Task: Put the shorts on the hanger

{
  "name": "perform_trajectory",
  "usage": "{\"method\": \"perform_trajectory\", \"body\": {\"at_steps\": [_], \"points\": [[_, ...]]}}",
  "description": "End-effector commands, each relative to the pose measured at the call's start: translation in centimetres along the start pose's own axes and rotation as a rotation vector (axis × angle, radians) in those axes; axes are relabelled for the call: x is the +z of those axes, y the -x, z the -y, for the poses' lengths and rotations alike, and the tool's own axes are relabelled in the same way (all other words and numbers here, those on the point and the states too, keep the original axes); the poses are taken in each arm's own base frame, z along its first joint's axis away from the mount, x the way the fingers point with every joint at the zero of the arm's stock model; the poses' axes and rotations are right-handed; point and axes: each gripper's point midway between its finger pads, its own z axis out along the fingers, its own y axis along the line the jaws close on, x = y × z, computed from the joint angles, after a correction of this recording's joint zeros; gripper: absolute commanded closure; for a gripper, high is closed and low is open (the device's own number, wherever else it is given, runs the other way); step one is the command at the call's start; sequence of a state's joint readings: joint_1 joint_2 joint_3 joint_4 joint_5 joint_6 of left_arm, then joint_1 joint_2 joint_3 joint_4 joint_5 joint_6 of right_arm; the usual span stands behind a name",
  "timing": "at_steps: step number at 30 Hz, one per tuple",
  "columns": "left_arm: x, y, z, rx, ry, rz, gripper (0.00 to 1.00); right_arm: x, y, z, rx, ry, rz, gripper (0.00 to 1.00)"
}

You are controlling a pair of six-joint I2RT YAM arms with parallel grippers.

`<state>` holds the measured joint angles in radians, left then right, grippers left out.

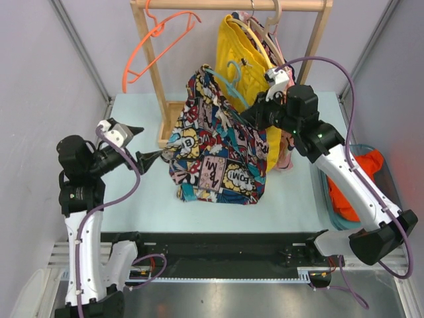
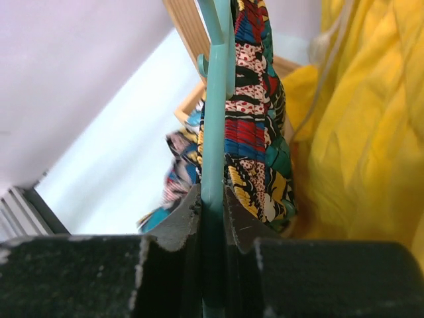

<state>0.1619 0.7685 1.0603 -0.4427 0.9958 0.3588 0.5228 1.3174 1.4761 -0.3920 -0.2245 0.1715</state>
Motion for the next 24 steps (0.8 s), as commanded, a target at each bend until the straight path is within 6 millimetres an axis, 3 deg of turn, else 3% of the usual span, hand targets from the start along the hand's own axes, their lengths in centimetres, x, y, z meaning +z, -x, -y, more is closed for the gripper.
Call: {"method": "perform_trajectory", "body": {"at_steps": [1,2,3,4,5,6,8,10,14,15,19,24], "points": [[1.1,1.9,0.4,-0.094,0.055,0.053,0.08,-0.2,6.7,-2.8,0.068,0.035,0.214,1.0],[1.9,2.8,1.9,-0.14,0.008,0.073,0.08,-0.1,7.4,-2.9,0.095,0.018,0.244,1.0],[2.2,3.8,2.1,-0.152,0.003,0.091,0.07,0.1,7.4,-4.1,0.123,0.018,0.252,1.0],[2.6,4.4,2.3,-0.2,0.01,0.101,0.07,0.3,7.8,-3.4,0.139,-0.054,0.282,1.0],[3.1,5.3,3.5,-0.229,-0.035,0.121,0.05,0.7,7.7,-3.7,0.143,-0.064,0.282,1.0],[3.4,6.6,3.5,-0.233,-0.033,0.161,0.0,0.8,7.9,-4.1,0.16,-0.071,0.292,1.0],[4.6,7.7,4.6,-0.291,-0.076,0.176,0.0,1.2,7.8,-5.4,0.164,-0.058,0.3,1.0],[5.8,8.9,4.1,-0.337,-0.053,0.2,0.03,1.2,7.2,-6.9,0.134,-0.039,0.296,1.0],[7.8,11.0,3.2,-0.584,-0.041,0.244,0.13,1.0,7.3,-7.8,0.102,-0.063,0.338,1.0],[7.8,12.6,3.3,-0.582,-0.059,0.285,0.15,1.1,7.5,-7.9,0.098,-0.066,0.35,1.0],[8.6,13.9,3.3,-0.6,-0.064,0.317,0.18,0.6,10.8,-5.8,0.094,-0.203,0.485,1.0],[8.3,13.1,3.5,-0.575,-0.053,0.297,0.18,1.3,15.0,-2.5,0.121,-0.254,0.585,1.0]]}}
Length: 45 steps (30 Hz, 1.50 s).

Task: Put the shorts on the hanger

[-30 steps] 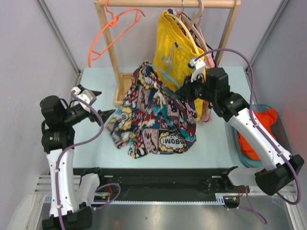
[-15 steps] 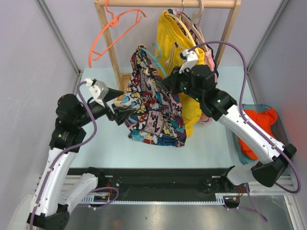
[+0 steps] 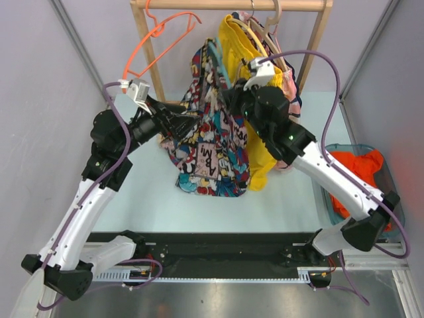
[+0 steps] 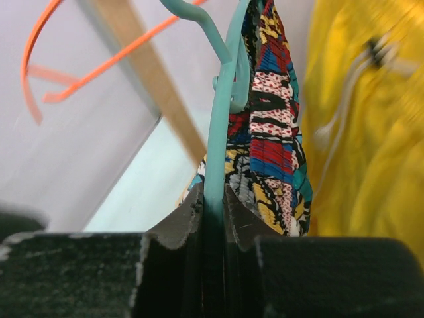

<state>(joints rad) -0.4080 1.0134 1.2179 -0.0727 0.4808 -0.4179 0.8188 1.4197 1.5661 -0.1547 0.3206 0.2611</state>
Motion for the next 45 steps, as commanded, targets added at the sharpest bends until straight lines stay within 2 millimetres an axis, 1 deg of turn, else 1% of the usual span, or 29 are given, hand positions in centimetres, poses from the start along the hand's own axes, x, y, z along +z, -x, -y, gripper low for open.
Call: {"method": "perform_trajectory", "body": {"at_steps": [1,3,5,6,7,8,9,10,11,12,13,16,23,24,25,26,27,28,29,33,36,37,38,40,41,42,43,44,45], "points": [[-1.1,2.9,1.8,0.025,-0.021,0.096,0.18,2.2,10.1,1.9,0.072,-0.058,0.317,1.0],[-1.8,2.5,2.0,0.038,-0.025,0.099,0.17,2.7,12.1,2.0,0.061,-0.047,0.368,1.0],[-2.2,2.2,1.8,0.053,-0.014,0.101,0.16,4.0,12.3,2.1,0.057,-0.046,0.382,1.0],[-2.3,1.7,1.6,0.052,-0.008,0.089,0.15,3.8,14.1,1.8,0.071,-0.038,0.419,1.0],[-2.6,1.8,1.7,0.059,-0.001,0.093,0.14,4.1,14.5,2.2,0.076,-0.047,0.424,1.0],[-2.7,1.7,1.7,0.057,0.001,0.089,0.14,5.2,14.1,2.4,0.077,-0.057,0.416,1.0],[-2.8,1.5,1.6,0.054,0.004,0.082,0.14,5.0,15.6,2.2,0.086,-0.056,0.446,1.0],[-3.0,1.5,1.8,0.058,0.002,0.085,0.13,5.3,16.1,2.6,0.09,-0.068,0.46,1.0],[-3.1,1.4,1.9,0.058,-0.002,0.084,0.12,6.1,15.8,2.7,0.09,-0.072,0.457,1.0],[-3.2,1.1,1.9,0.056,-0.004,0.078,0.11,6.3,16.0,2.6,0.091,-0.07,0.462,1.0],[-3.3,0.9,1.9,0.062,-0.008,0.076,0.11,6.1,17.1,2.4,0.098,-0.064,0.488,1.0],[-3.7,0.5,1.7,0.067,0.003,0.069,0.09,6.6,17.6,2.6,0.11,-0.077,0.499,1.0],[-4.3,0.3,1.5,0.072,0.035,0.057,0.01,8.6,15.5,3.6,0.162,-0.104,0.431,1.0],[-4.4,0.6,1.2,0.077,0.058,0.063,0.0,8.7,15.5,4.0,0.173,-0.113,0.429,1.0],[-4.5,0.6,1.0,0.08,0.072,0.06,0.0,9.2,14.4,4.4,0.173,-0.124,0.393,1.0],[-4.6,0.2,0.6,0.077,0.092,0.04,0.01,9.2,14.3,4.6,0.181,-0.127,0.384,1.0],[-4.8,0.5,0.6,0.084,0.105,0.042,0.0,9.4,14.1,5.0,0.208,-0.129,0.373,1.0],[-4.9,0.5,0.0,0.094,0.132,0.038,0.0,9.8,13.1,5.5,0.211,-0.141,0.337,1.0],[-5.1,0.0,-0.4,0.09,0.155,0.016,0.0,10.0,12.6,5.7,0.225,-0.144,0.319,1.0],[-5.7,-0.2,-1.5,0.091,0.223,-0.004,0.0,10.4,11.0,6.6,0.259,-0.151,0.252,1.0],[-6.0,-0.3,-2.4,0.083,0.277,-0.022,0.0,10.6,9.9,6.7,0.263,-0.145,0.218,1.0],[-6.1,-1.0,-3.3,0.065,0.315,-0.055,0.0,10.6,9.7,6.9,0.266,-0.148,0.211,1.0],[-6.2,-0.7,-3.5,0.06,0.333,-0.063,0.0,10.5,9.7,6.7,0.264,-0.14,0.207,0.99],[-6.5,-0.9,-4.6,0.027,0.37,-0.086,0.0,10.4,9.4,6.8,0.257,-0.14,0.2,0.89],[-6.6,-1.4,-4.7,0.003,0.359,-0.11,0.0,10.0,9.9,6.6,0.252,-0.131,0.207,0.79],[-6.7,-1.5,-4.9,-0.024,0.356,-0.115,0.0,9.7,10.2,6.5,0.249,-0.124,0.215,0.73],[-7.3,-1.3,-6.0,-0.043,0.389,-0.11,0.0,9.6,9.9,6.6,0.245,-0.124,0.208,0.66],[-7.4,-1.3,-6.5,-0.055,0.396,-0.115,0.0,9.3,10.1,6.5,0.234,-0.119,0.213,0.54],[-7.7,-1.1,-7.1,-0.068,0.405,-0.119,0.0,8.4,11.1,6.0,0.226,-0.097,0.235,0.5]]}}
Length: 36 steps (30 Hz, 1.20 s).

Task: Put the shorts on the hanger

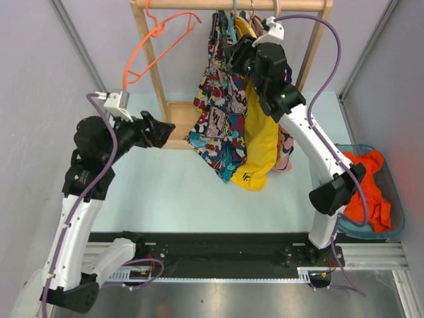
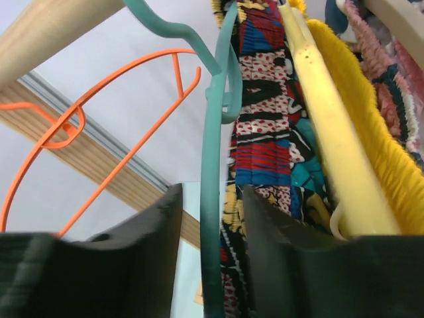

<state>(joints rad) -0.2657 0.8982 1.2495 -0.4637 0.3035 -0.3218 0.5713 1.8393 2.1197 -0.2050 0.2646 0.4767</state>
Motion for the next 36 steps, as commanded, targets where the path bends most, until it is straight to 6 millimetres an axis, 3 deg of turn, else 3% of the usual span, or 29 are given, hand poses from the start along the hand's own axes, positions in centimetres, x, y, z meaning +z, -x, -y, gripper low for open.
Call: {"method": "perform_trajectory", "body": {"at_steps": [1,2,7,8,13,16,18,19,20,22,23,25,26,27,28,29,31,32,34,36], "points": [[-0.8,-0.1,-2.0,-0.081,0.038,-0.058,0.0,-2.7,4.1,-1.7,-0.005,0.065,0.081,0.46],[-1.0,0.3,-2.1,-0.086,0.039,-0.061,0.0,-3.0,4.0,-1.4,-0.03,0.062,0.079,0.36],[-1.3,0.1,-3.7,-0.092,0.042,-0.096,0.0,-5.8,7.1,-2.1,-0.089,0.086,0.162,0.2],[-1.4,0.1,-4.4,-0.097,0.061,-0.087,0.0,-6.2,7.6,-2.2,-0.097,0.093,0.172,0.19],[-2.5,0.6,-4.4,-0.073,0.068,-0.053,0.0,-8.9,9.5,-3.1,-0.154,0.143,0.212,0.11],[-3.0,0.3,-4.7,-0.071,0.08,-0.091,0.0,-10.4,9.5,-3.9,-0.221,0.194,0.215,0.08],[-3.5,0.7,-5.0,-0.039,0.089,-0.097,0.0,-12.9,10.9,-4.4,-0.251,0.225,0.244,0.06],[-3.6,0.1,-5.0,-0.039,0.079,-0.124,0.0,-13.3,9.8,-4.0,-0.289,0.223,0.222,0.05],[-3.7,0.0,-5.1,0.007,0.07,-0.14,0.0,-15.1,10.6,-4.0,-0.305,0.237,0.223,0.04],[-4.0,-1.4,-5.5,0.005,0.084,-0.208,0.0,-16.3,8.8,-2.9,-0.346,0.236,0.155,0.01],[-3.8,-2.0,-6.0,0.034,0.072,-0.248,0.0,-18.3,8.6,-2.2,-0.358,0.233,0.128,0.0],[-4.3,-4.1,-6.5,0.025,0.079,-0.338,0.0,-20.0,7.4,-1.1,-0.39,0.236,0.081,0.0],[-4.3,-5.1,-7.1,0.05,0.075,-0.374,0.0,-20.3,4.5,1.0,-0.422,0.21,-0.007,0.0],[-4.6,-5.8,-7.7,0.057,0.099,-0.395,0.0,-22.0,4.8,1.7,-0.429,0.208,-0.008,0.0],[-4.8,-6.4,-8.1,0.07,0.111,-0.406,0.0,-22.6,3.7,2.6,-0.441,0.202,-0.047,0.0],[-5.0,-7.6,-8.8,0.093,0.117,-0.431,0.0,-23.0,1.7,4.9,-0.462,0.156,-0.124,0.0],[-5.4,-8.5,-9.7,0.138,0.149,-0.444,0.0,-25.0,0.9,6.0,-0.486,0.169,-0.153,0.0],[-5.6,-9.7,-10.4,0.152,0.159,-0.472,0.0,-25.6,-0.8,8.0,-0.569,0.149,-0.2,0.0],[-5.9,-11.2,-11.3,0.175,0.182,-0.501,0.0,-27.5,-0.9,9.2,-0.619,0.142,-0.19,0.0],[-6.0,-11.8,-12.1,0.207,0.199,-0.505,0.0,-28.3,-2.6,11.4,-0.65,0.1,-0.237,0.0]]}}
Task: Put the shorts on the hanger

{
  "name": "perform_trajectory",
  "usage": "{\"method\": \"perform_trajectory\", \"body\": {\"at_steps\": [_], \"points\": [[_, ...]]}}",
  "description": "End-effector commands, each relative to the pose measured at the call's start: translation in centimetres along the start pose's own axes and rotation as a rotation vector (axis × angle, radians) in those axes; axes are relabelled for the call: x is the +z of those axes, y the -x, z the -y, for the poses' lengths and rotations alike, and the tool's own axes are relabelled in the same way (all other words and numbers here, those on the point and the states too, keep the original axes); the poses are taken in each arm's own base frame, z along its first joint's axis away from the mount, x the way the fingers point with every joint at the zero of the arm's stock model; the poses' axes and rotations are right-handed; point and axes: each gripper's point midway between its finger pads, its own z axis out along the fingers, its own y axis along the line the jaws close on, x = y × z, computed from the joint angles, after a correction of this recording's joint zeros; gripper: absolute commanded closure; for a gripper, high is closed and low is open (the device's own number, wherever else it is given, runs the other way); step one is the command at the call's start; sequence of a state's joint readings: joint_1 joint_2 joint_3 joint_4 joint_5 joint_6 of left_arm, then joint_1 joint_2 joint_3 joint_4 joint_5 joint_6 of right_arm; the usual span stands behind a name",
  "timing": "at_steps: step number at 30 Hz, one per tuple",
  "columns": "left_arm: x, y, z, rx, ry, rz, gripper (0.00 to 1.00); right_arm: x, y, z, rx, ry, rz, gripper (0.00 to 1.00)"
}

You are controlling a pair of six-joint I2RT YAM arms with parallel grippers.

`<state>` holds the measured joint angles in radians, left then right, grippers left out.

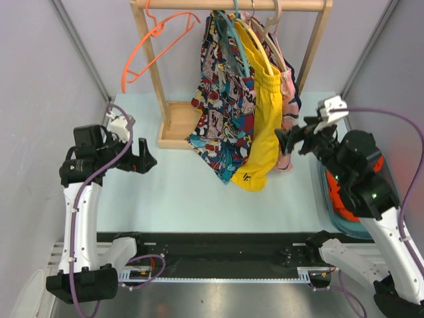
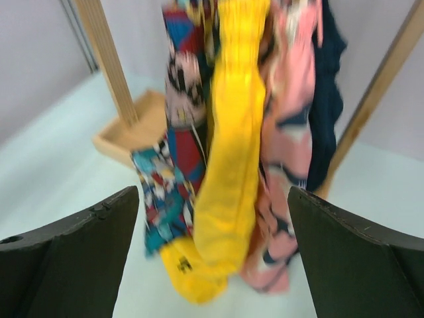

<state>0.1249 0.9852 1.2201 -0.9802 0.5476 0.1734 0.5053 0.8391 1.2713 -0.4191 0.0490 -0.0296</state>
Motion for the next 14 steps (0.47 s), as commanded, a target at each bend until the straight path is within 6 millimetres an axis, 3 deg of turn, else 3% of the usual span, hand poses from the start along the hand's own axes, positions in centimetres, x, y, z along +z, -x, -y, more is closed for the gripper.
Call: {"method": "perform_trajectory", "body": {"at_steps": [1,3,7,14], "points": [[-0.1,-1.8,-2.1,0.126,0.093,-0.013,0.0,-2.8,-5.6,1.3,-0.127,0.0,-0.144,0.0],[0.3,-2.6,-2.7,0.14,0.112,-0.021,0.0,-3.6,-7.7,1.8,-0.116,-0.011,-0.19,0.0],[0.6,-3.8,-3.3,0.151,0.137,-0.04,0.0,-5.2,-9.6,2.7,-0.088,-0.044,-0.212,0.0],[-0.4,-3.0,-3.4,0.152,0.183,-0.001,0.0,-7.4,-9.5,3.5,-0.092,-0.083,-0.175,0.0]]}}
